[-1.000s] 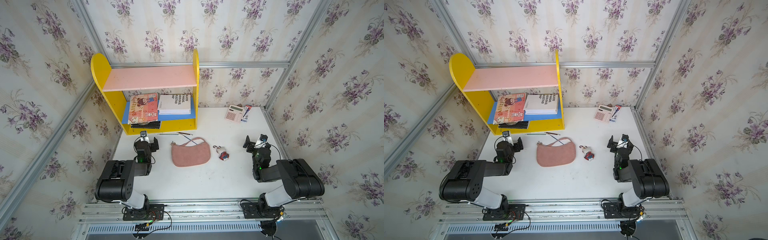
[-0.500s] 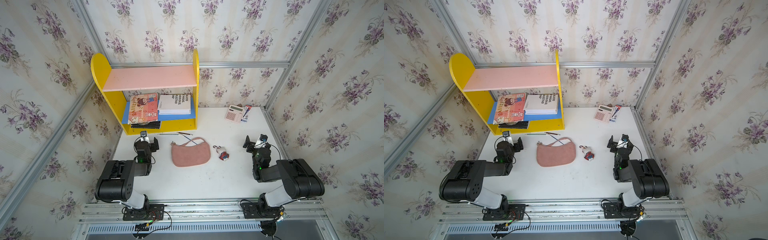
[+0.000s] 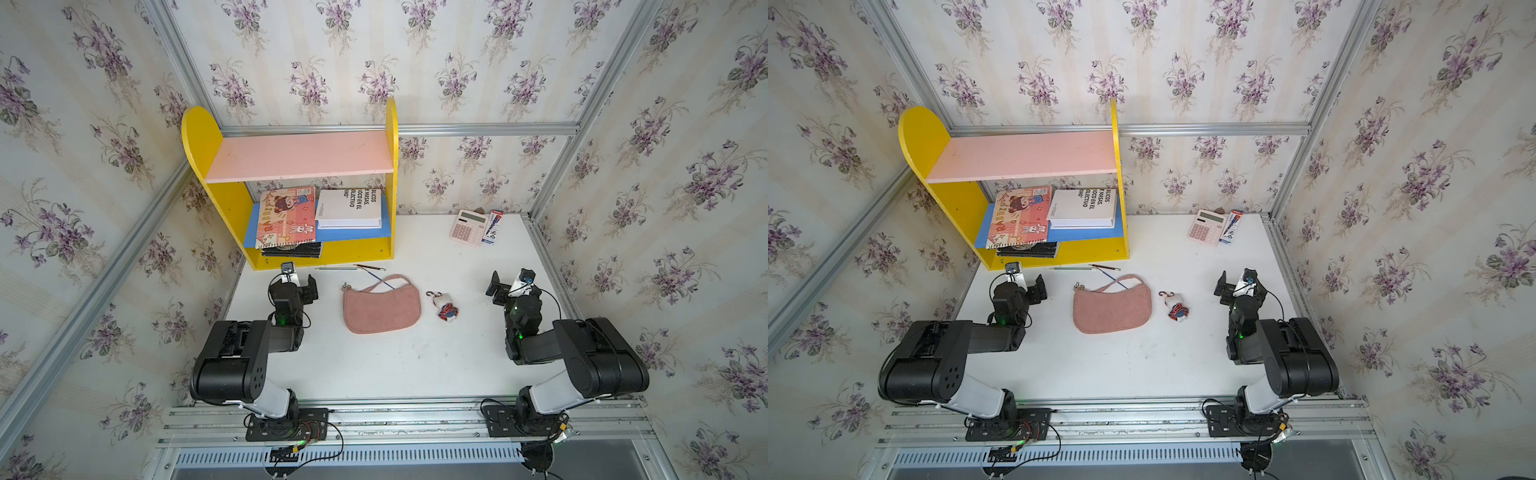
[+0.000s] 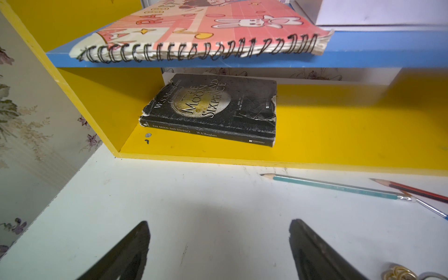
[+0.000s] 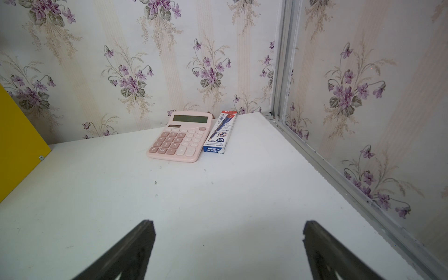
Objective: Remove the decoration from the bag
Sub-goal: Reset both arms
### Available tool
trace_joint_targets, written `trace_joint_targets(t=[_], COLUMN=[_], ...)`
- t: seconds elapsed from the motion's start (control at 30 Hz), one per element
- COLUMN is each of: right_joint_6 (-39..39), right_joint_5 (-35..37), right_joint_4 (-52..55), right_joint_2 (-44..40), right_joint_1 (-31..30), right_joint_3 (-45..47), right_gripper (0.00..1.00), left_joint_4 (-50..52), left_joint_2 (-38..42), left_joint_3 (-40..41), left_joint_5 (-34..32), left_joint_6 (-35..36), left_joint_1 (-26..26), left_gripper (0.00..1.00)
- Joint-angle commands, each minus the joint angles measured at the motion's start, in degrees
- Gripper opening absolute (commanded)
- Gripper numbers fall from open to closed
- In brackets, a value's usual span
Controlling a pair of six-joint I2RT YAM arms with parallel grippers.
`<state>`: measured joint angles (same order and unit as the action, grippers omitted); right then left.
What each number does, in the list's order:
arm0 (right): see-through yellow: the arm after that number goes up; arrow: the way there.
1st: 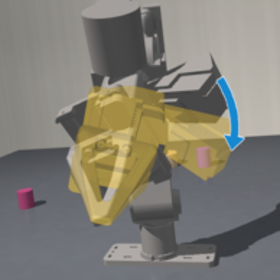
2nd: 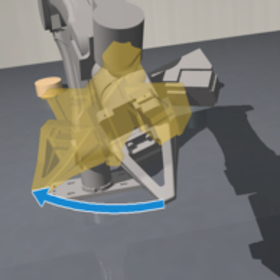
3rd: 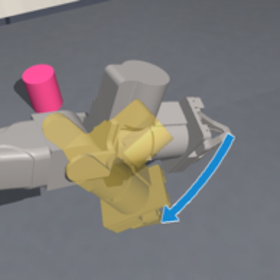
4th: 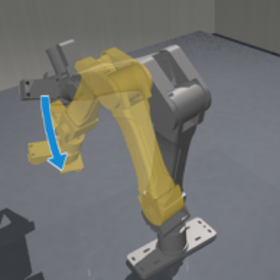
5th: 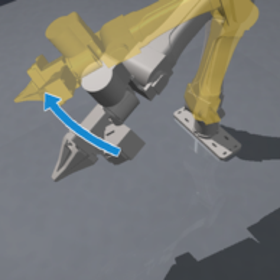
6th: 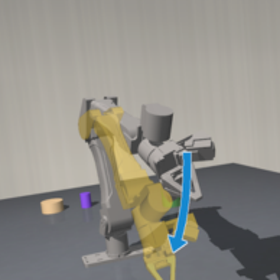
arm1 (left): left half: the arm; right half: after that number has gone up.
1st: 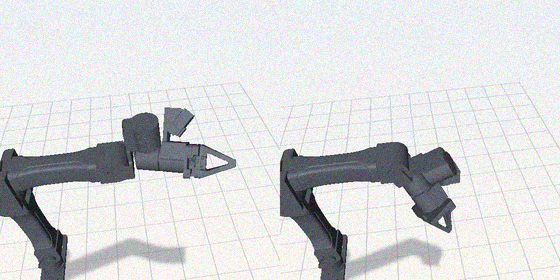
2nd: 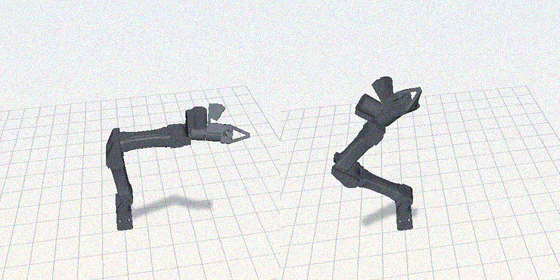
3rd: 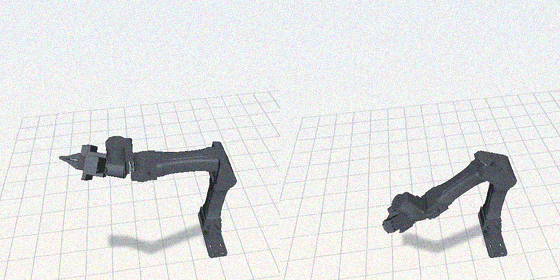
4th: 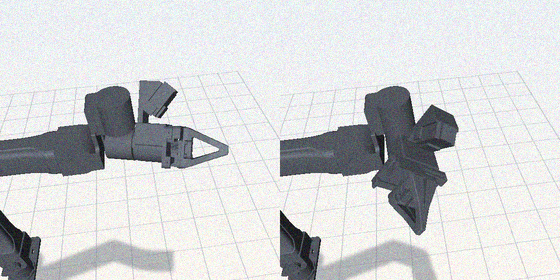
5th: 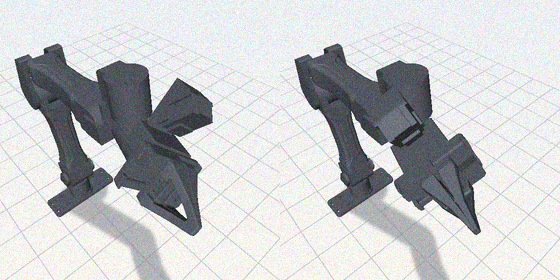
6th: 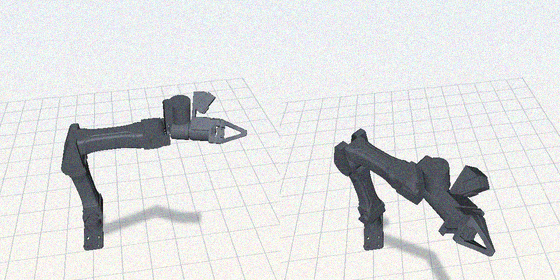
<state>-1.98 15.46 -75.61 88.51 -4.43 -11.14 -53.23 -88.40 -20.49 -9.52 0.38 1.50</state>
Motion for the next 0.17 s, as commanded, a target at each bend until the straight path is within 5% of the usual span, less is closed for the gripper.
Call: trace_joint_targets(t=[0.0, 0.13], right_joint_6=[-0.6, -0.6], right_joint_5=[-0.1, -0.1], right_joint_4=[-2.2, -2.2], right_joint_2=[0.0, 0.0], right_joint_1=[0.1, 0.0], right_joint_3=[0.0, 0.0], right_gripper=[1.0, 1.0], left_joint_4=[-0.6, -1.0], left_joint_2=[-0.4, -0.3], left_joint_3=[-0.7, -0.5], left_joint_5=[-1.1, -1.4], left_joint_6=[1.2, 1.3], left_joint_1=[0.6, 0.7], left_gripper=[0.92, 0.92])
